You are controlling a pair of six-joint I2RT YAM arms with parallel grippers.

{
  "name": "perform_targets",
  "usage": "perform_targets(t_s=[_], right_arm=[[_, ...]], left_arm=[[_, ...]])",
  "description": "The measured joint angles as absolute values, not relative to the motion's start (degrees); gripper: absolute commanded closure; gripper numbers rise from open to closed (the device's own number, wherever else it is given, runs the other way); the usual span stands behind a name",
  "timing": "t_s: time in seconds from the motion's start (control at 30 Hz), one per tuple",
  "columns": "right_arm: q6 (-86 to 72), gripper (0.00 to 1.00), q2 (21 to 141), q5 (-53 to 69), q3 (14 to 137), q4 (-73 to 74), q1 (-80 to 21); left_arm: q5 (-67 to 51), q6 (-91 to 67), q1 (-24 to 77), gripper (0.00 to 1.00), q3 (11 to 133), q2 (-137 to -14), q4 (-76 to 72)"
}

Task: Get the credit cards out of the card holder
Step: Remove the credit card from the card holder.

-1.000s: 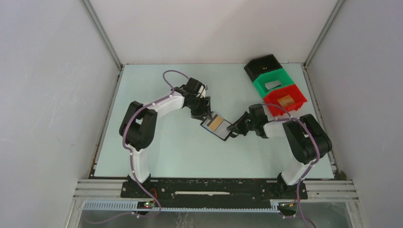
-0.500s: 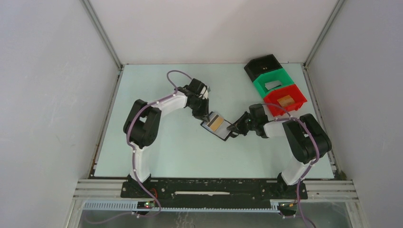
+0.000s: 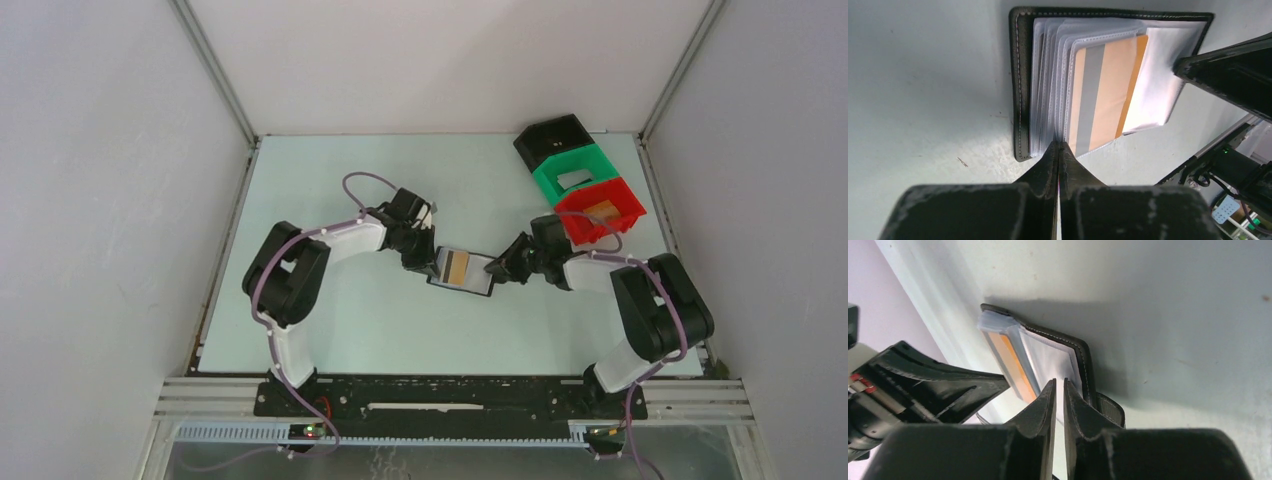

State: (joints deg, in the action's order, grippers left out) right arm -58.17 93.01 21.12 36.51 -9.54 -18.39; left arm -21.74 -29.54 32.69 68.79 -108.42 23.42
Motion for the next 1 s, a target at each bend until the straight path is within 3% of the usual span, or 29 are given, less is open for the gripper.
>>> perform_targets(t_s=[0.5,0.9,1.0], right_arm=[[-56.27,0.79,88.42,18.37,43.11,-6.48,-27.20],[-56.77,0.65,93.62,16.62,44.73,-7.86,-27.57],[-57.17,0.67,94.19,16.78,41.69,-10.20,-27.27]], left_arm=[[-21.54,-32.80,33.04,1.00,65.21,-106.50,20.43],[-21.28,-32.99,33.10,1.00,65.21,-106.50,20.53],[-21.23,-32.99,33.10,1.00,65.23,-106.50,20.56]])
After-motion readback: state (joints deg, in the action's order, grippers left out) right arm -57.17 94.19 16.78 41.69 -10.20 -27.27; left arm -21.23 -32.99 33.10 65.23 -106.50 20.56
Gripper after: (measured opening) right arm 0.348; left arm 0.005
